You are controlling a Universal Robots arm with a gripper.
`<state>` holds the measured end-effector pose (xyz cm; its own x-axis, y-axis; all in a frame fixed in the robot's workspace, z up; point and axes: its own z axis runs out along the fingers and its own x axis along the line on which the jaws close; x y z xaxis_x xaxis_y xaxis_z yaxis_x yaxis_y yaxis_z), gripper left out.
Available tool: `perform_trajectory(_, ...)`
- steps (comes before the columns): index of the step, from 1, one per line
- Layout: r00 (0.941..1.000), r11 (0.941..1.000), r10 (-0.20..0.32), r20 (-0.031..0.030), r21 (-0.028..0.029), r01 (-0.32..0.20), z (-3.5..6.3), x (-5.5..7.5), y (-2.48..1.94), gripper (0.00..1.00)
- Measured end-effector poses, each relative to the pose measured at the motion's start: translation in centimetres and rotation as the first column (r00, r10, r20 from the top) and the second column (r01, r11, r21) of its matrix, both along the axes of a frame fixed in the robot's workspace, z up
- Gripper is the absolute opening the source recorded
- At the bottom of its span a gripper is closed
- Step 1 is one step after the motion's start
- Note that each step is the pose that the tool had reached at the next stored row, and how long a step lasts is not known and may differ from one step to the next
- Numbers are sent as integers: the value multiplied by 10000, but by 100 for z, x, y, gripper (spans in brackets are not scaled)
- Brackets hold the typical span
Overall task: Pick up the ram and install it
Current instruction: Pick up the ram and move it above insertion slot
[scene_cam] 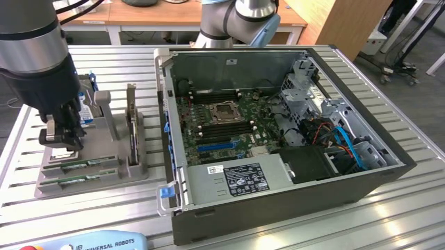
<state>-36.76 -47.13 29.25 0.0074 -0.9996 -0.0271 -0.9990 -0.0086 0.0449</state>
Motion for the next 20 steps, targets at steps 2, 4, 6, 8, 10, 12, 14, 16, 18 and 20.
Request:
perform_trajectory(2, 10000, 10000, 0, -1, -1, 0, -37, 0, -1, 36)
perform_trajectory(4, 10000, 10000, 0, 0, 0, 0, -73, 0, -2, 36)
perform_trajectory(6, 10000, 10000, 0, -1, 0, 0, -109, 0, -2, 36)
perform_trajectory(8, 10000, 10000, 0, 0, 0, 0, -141, 0, -2, 36)
perform_trajectory(10, 10000, 10000, 0, -2, -2, 0, -144, 0, -2, 36)
perform_trajectory(12, 10000, 10000, 0, -2, -2, 0, -145, 0, -2, 36)
perform_trajectory(14, 10000, 10000, 2, 1, 0, -2, -148, 1, -11, 36)
perform_trajectory(16, 10000, 10000, 0, 0, -1, 0, -148, 0, -28, 36)
perform_trajectory(18, 10000, 10000, 0, 0, 0, 0, -149, 0, -47, 36)
perform_trajectory(20, 10000, 10000, 0, 1, 0, 0, -152, 0, -58, 36)
